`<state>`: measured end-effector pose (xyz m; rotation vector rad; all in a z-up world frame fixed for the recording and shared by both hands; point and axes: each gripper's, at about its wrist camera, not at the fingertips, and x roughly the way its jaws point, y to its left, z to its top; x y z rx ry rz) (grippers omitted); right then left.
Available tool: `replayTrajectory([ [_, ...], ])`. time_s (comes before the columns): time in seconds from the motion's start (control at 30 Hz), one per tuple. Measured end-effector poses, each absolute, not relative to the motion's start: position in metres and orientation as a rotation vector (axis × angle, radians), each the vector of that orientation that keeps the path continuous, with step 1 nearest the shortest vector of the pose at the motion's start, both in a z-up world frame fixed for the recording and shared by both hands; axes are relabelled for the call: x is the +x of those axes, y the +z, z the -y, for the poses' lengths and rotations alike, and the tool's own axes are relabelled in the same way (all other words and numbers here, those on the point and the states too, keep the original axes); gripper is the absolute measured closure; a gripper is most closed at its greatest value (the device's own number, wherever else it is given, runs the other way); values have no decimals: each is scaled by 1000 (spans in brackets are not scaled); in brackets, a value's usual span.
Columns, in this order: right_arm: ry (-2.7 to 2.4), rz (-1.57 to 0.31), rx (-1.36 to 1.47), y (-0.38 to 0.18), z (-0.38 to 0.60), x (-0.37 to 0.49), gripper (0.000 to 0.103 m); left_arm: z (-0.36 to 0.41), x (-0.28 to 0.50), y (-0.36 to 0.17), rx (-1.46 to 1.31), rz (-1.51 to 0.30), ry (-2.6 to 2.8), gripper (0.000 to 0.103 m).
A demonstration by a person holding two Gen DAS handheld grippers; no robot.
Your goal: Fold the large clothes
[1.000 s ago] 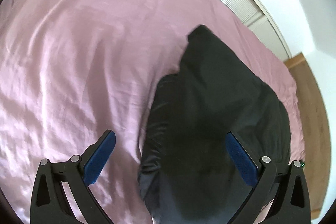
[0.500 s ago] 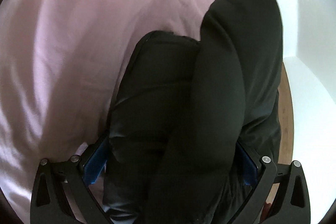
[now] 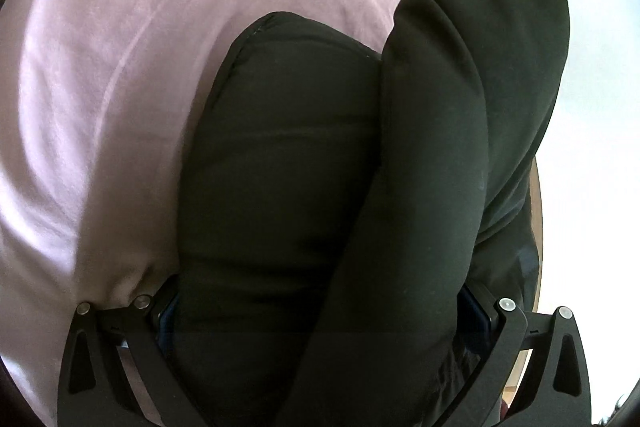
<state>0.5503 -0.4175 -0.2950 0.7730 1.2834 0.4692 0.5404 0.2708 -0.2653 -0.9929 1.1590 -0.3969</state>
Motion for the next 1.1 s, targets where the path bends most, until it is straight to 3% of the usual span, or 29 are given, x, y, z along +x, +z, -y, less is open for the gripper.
replayTrajectory([
  [0.07,480,-1282,772,-296,411,549,1,-266,539,-264,-993,-1146,-382,2],
  [0.13,482,-1278,774,-294,408,547,13,-261,538,-261,-997,-1126,-372,10],
  [0.3,474,-1257,790,-288,399,542,37,-243,537,-250,-1002,-1095,-359,42],
  [0.43,468,-1241,765,-278,391,536,57,-236,533,-235,-973,-1094,-334,57],
  [0.5,460,-1236,741,-272,386,533,62,-224,535,-228,-973,-1087,-323,65],
  [0.73,416,-1205,679,-247,376,517,73,-230,495,-201,-1012,-1044,-290,75],
  [1.1,459,-1112,698,-196,391,490,78,-208,480,-135,-1020,-970,-374,82],
])
